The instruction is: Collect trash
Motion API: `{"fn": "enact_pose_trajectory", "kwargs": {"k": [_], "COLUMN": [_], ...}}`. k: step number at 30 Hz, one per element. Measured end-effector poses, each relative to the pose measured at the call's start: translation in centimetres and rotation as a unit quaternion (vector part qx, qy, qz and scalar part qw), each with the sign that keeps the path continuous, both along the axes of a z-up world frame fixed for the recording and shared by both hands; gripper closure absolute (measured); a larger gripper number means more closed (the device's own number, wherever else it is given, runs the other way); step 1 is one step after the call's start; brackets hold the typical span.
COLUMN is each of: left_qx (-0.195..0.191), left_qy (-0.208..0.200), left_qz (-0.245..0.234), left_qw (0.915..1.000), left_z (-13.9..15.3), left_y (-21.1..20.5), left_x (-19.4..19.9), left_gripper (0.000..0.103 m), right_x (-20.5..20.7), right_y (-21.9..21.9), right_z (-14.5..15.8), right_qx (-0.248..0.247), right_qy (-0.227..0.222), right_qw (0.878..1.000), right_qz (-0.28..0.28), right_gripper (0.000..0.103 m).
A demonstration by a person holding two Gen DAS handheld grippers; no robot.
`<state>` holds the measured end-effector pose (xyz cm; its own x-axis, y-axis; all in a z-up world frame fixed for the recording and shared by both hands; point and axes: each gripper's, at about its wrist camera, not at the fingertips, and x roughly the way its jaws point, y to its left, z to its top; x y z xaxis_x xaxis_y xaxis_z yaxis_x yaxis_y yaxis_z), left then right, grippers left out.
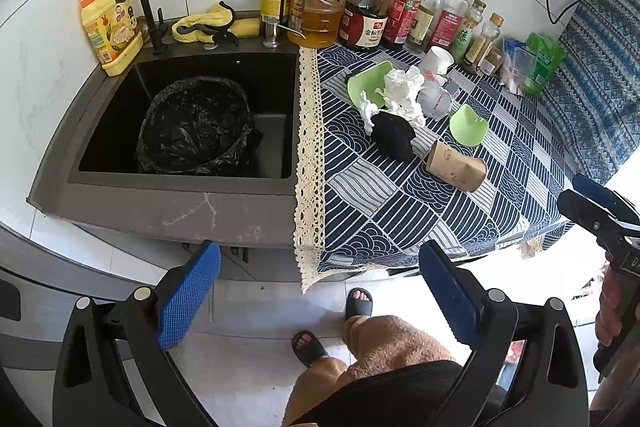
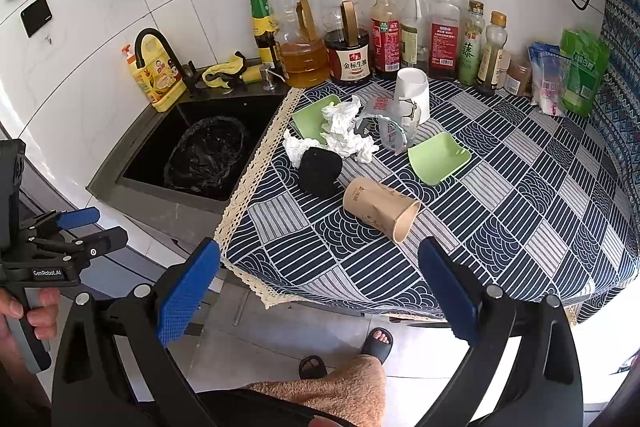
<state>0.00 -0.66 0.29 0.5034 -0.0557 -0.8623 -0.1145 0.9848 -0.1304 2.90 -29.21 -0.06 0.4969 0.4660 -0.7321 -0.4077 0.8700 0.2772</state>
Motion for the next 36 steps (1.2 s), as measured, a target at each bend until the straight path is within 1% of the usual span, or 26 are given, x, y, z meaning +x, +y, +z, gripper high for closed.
{"fn": "enact_pose_trajectory", "kwargs": {"k": [13,30,36], "left_qx": [0.001,0.004,0.002], "left_qy": [0.001,-0.010,-0.007], "left_qz": [0.003,0.007,0.007], "left_qw": [1.0000,0.9999,1.0000], "left_z": [0.2,0.4,0.3], "left_y": [0.4,1.1,1.3], "left_x": [0.1,-1.0,-1.1], "left_gripper": [0.007,0.007,0.007], "right_x": [-0.5,-1.0,-1.0], "right_y": [0.5,0.6,0.7], "right_z": [0.1,0.5,0.5], "right_qx": [0.002,0.000,0.002], "right_qy": [-0.001,-0.006,-0.004], "right_qw": [1.000,1.000,1.000], "right_qz": [0.002,0.003,0.002], "right_gripper": [0.005,0.005,0.005]}}
